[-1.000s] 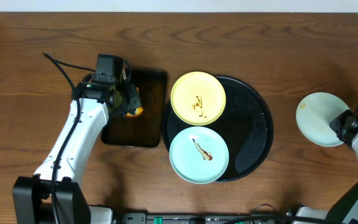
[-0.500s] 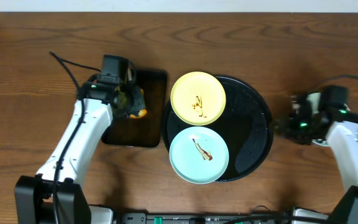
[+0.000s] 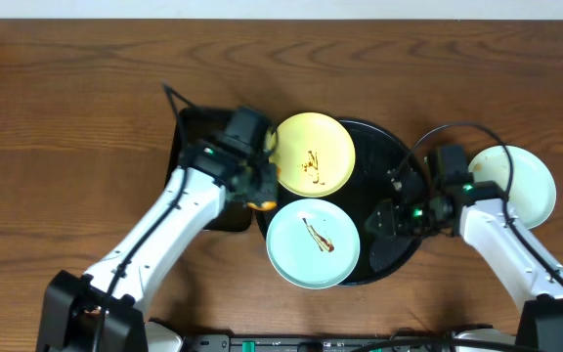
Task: Clean dirty plates on tray and stack at the side
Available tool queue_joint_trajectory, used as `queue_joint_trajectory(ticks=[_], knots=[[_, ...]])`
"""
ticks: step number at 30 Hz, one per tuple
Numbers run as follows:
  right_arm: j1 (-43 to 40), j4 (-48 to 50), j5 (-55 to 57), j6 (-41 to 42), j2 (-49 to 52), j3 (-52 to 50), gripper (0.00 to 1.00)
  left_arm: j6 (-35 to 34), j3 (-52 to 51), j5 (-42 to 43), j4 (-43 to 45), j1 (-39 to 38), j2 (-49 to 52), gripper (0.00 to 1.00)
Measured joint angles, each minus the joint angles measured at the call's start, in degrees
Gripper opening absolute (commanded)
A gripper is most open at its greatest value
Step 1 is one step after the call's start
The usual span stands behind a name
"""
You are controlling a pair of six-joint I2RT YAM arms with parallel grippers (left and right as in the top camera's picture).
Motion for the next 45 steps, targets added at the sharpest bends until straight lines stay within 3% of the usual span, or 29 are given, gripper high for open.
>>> queue_joint_trajectory(ticks=[6, 9, 12, 16, 32, 45], knots=[[4.24, 5.97, -0.31, 4.31, 0.00, -4.90, 0.44, -0.04, -0.31, 0.50, 1.07, -5.64, 0.00, 0.08], [6.47, 9.60, -0.28, 6.49, 0.00, -7.34, 0.32, -0.26, -0.33, 0.63, 1.68, -7.67, 0.04, 0.07], [7.91, 11.58, 0.33, 9.33, 0.00, -9.22, 0.12, -1.60, -0.35, 0.63, 2.25, -9.14, 0.55, 0.08], [8.46, 12.46, 1.11, 12.00, 0.00, -9.79, 0.01, -3.21, -0.37, 0.74, 3.08, -10.78, 2.03, 0.08], [8.48, 13.46, 2.40, 15.02, 0.00, -9.81, 0.01, -7.48, -0.44, 5.40, 8.44, -21.73, 9.75, 0.08], [8.48, 13.84, 2.62, 15.54, 0.00, -9.81, 0.01, -7.78, -0.61, 9.84, 10.08, -25.70, 13.62, 0.08]])
